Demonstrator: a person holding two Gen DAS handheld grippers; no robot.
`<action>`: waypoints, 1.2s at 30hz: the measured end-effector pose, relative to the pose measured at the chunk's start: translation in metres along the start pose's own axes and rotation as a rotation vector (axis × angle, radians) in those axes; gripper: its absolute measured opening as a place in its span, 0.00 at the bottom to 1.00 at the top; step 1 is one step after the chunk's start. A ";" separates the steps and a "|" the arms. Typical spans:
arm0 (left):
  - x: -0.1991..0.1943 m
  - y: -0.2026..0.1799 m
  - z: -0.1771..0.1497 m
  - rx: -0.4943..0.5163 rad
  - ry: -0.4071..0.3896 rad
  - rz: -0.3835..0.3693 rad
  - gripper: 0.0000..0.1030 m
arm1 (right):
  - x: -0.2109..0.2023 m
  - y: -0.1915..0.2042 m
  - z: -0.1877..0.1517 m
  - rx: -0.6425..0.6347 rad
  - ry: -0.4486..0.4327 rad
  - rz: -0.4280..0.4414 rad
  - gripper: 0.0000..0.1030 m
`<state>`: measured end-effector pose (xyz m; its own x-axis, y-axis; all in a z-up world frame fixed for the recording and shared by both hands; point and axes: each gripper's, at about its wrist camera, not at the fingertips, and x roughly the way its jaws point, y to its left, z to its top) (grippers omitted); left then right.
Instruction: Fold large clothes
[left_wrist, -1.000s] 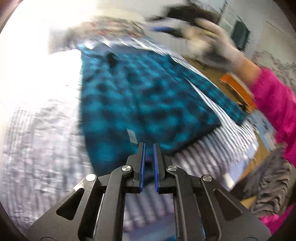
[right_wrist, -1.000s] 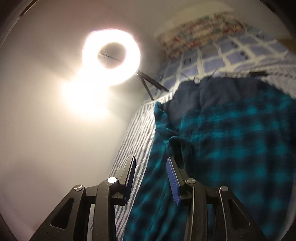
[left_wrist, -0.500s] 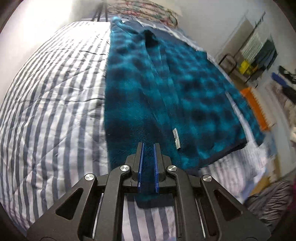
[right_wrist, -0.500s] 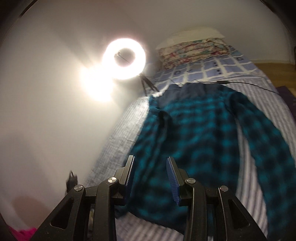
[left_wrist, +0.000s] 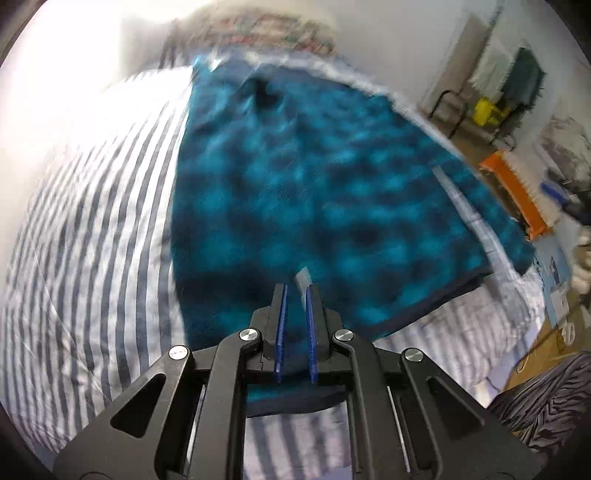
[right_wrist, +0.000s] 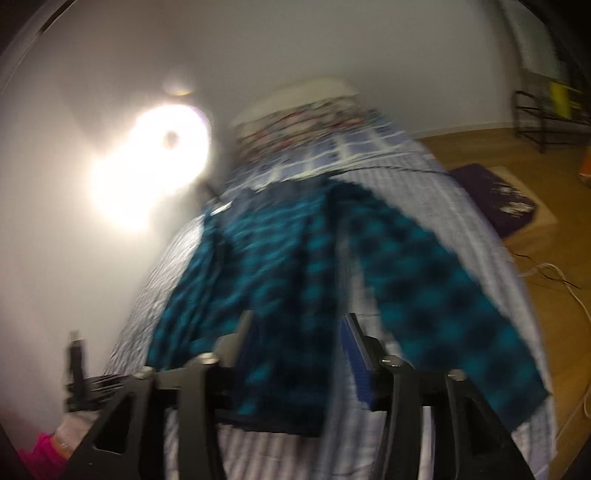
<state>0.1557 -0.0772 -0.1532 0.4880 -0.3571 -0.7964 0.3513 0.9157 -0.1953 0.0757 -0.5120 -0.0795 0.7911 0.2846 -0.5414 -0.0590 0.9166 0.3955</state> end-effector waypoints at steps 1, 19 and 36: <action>-0.009 -0.010 0.006 0.026 -0.033 0.000 0.11 | -0.004 -0.013 -0.002 0.011 -0.017 -0.038 0.61; 0.015 -0.094 0.040 0.160 -0.030 -0.153 0.39 | -0.021 -0.198 -0.046 0.440 0.077 -0.259 0.61; 0.031 -0.097 0.051 0.143 -0.022 -0.152 0.39 | -0.029 -0.145 -0.029 0.234 0.064 -0.340 0.06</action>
<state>0.1775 -0.1863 -0.1296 0.4376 -0.4946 -0.7509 0.5315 0.8159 -0.2277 0.0435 -0.6447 -0.1427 0.7021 0.0002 -0.7121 0.3447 0.8750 0.3400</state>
